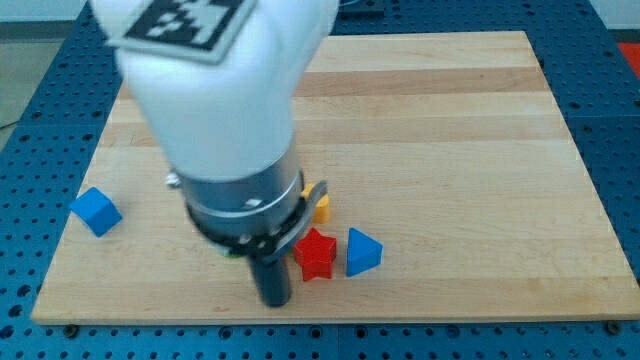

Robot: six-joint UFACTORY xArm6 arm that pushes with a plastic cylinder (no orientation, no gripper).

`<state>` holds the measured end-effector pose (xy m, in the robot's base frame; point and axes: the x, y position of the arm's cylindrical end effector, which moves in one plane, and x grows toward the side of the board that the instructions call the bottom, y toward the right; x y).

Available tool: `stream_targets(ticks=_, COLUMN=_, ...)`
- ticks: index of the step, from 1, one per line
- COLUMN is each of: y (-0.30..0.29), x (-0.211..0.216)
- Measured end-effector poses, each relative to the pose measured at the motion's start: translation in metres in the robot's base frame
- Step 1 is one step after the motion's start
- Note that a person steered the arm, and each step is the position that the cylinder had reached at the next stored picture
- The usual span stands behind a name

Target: Push yellow heart to the yellow hexagon

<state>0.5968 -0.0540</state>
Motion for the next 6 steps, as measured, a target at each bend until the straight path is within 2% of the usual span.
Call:
stream_targets(ticks=1, y=0.005, x=-0.053)
stream_targets(ticks=2, y=-0.002, x=-0.063)
stream_targets(ticks=4, y=0.003, x=0.004)
stream_targets(ticks=5, y=0.03, x=0.005)
stream_targets(ticks=6, y=0.036, x=-0.035)
